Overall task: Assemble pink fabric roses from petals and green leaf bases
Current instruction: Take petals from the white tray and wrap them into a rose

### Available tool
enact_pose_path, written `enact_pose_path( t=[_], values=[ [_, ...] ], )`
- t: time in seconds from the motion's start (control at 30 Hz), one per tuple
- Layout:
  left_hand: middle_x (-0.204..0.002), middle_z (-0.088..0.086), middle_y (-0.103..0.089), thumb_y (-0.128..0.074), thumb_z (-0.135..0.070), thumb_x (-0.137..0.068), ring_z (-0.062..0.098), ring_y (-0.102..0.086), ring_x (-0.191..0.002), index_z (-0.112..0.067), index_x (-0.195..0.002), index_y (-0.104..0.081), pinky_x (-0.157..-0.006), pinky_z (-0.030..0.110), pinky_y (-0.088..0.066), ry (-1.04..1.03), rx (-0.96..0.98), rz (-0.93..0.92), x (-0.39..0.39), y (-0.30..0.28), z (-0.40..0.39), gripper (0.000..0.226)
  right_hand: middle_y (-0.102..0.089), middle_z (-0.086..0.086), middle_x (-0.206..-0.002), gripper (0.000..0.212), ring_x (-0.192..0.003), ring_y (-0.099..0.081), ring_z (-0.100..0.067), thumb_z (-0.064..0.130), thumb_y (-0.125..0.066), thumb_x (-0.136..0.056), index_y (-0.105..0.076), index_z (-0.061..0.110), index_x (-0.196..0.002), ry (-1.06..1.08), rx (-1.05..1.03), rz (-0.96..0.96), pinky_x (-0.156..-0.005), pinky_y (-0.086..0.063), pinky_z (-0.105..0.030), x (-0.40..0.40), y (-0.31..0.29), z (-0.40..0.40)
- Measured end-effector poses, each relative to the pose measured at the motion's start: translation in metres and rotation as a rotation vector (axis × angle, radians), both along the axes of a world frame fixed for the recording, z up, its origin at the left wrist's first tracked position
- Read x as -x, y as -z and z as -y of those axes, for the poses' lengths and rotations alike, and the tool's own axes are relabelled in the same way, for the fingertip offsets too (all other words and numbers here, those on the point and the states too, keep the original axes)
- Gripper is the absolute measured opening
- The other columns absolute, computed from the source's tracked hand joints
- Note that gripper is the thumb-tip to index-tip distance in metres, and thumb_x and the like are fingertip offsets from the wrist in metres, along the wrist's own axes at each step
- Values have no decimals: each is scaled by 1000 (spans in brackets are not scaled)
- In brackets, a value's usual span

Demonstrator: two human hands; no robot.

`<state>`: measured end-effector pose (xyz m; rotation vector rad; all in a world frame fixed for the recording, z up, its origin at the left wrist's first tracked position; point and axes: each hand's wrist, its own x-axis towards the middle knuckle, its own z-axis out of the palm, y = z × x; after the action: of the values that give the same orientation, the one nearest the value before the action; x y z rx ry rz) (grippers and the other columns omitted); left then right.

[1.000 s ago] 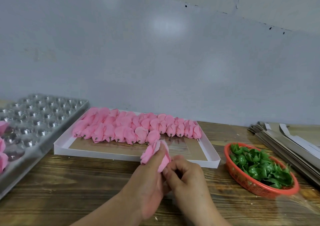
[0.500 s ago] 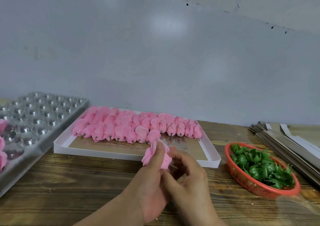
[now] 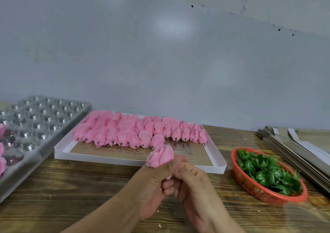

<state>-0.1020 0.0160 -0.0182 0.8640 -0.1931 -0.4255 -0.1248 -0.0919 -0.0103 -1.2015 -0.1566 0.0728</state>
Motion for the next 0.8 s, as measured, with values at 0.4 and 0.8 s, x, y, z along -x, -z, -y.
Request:
enact_pose_path(
  t=[0.4,0.8],
  values=[
    [-92,20,-66,-83,-19,-55,30,-64,-88,7,-104,-67,-88,40,-52,-68,54,-112,3,-4,8,58,-50,-4,-57,21,-54,-41,-9,15,-69,-65,-71,27,-82,401,504,404,-54,-40,-26,3,10,-6],
    [-67,14,-58,-85,-37,-61,22,-52,-53,0,-99,-70,-53,27,-39,4,-115,78,1,-8,-1,55,-56,-10,-55,14,-46,-47,-18,23,-72,-59,-68,12,-66,50,135,170,-47,-42,-25,1,10,-5]
  ],
)
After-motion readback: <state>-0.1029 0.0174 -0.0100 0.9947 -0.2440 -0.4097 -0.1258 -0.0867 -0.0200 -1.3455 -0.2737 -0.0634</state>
